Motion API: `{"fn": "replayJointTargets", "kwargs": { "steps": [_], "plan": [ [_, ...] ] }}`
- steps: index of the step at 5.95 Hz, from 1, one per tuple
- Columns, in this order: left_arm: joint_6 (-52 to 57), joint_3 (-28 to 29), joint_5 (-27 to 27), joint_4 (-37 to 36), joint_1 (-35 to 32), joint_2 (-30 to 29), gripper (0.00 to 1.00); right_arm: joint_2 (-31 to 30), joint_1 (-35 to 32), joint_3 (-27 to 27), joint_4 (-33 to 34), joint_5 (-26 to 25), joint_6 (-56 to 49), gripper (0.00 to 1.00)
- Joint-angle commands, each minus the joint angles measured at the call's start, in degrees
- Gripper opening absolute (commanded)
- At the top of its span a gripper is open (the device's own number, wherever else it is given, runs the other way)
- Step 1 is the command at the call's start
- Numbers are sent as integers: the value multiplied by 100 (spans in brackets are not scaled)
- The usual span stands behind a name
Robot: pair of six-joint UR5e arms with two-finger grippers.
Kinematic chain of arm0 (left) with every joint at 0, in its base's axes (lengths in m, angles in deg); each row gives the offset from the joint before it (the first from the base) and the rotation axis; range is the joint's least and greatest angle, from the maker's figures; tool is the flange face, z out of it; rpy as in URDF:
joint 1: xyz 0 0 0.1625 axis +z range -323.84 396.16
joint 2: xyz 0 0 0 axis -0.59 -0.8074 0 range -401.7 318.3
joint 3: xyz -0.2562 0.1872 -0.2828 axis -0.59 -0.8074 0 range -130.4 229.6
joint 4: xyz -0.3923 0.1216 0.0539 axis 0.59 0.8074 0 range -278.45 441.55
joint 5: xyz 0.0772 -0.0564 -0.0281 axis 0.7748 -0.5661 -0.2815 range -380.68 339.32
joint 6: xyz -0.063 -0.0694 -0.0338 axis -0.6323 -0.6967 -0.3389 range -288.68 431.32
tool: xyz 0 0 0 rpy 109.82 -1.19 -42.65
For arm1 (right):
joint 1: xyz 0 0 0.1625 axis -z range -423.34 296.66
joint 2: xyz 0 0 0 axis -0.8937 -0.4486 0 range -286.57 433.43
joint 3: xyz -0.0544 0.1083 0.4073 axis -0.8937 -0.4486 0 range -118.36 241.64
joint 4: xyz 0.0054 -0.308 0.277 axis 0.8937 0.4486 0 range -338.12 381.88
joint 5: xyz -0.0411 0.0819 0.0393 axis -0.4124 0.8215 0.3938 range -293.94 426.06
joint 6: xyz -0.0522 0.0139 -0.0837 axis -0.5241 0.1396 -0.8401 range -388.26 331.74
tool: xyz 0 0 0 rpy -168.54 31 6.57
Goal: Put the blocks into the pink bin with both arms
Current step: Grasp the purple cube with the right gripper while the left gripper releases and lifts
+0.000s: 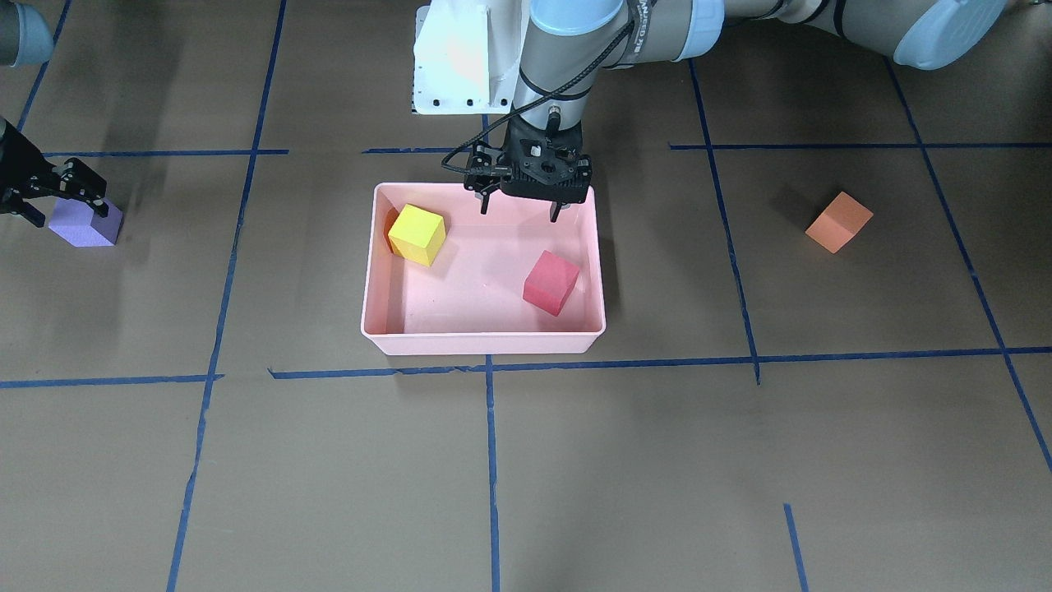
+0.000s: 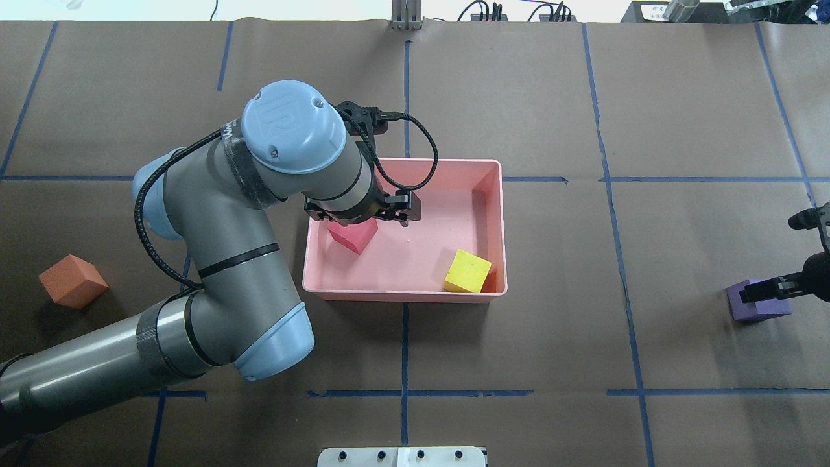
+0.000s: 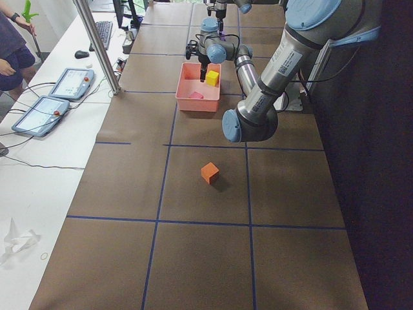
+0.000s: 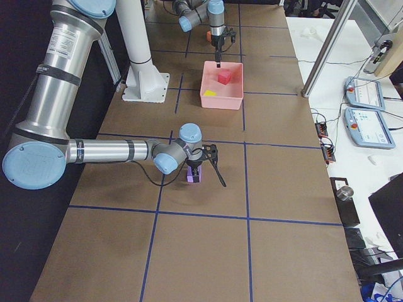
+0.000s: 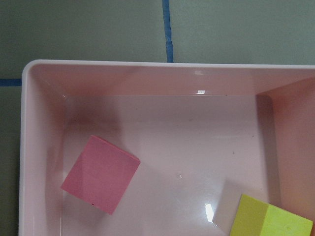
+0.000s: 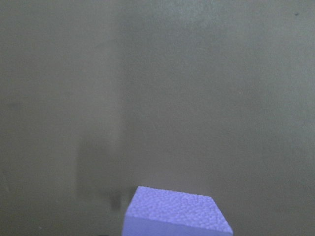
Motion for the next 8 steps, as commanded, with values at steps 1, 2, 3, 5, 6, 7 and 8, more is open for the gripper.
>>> {"fn": "replayJointTargets", "kwargs": {
  "steps": [1, 2, 3, 5, 6, 7, 8],
  "plan": [
    [9, -8, 0, 0, 1, 25, 100, 47, 160, -185, -2, -97, -3, 80],
    [9, -8, 0, 0, 1, 25, 100, 47, 160, -168, -2, -79, 5, 38],
    [26, -25, -9, 0, 1, 69, 100, 56, 160, -29, 7, -44, 14, 24],
    [123, -287, -61, 18, -7, 339, 100, 413, 160, 760, 635, 17, 319, 24],
    [880, -620, -157, -8, -51, 690, 100, 1173, 160, 1007, 1493, 18, 739, 24],
    [1566, -962, -202, 0, -147, 1102, 100, 2164, 186, 1001, 2406, 9, 1161, 24],
    [2165, -1044, -559, 0, -444, 1332, 100, 3235, 282, 1001, 3555, 9, 1531, 25]
  ]
}}
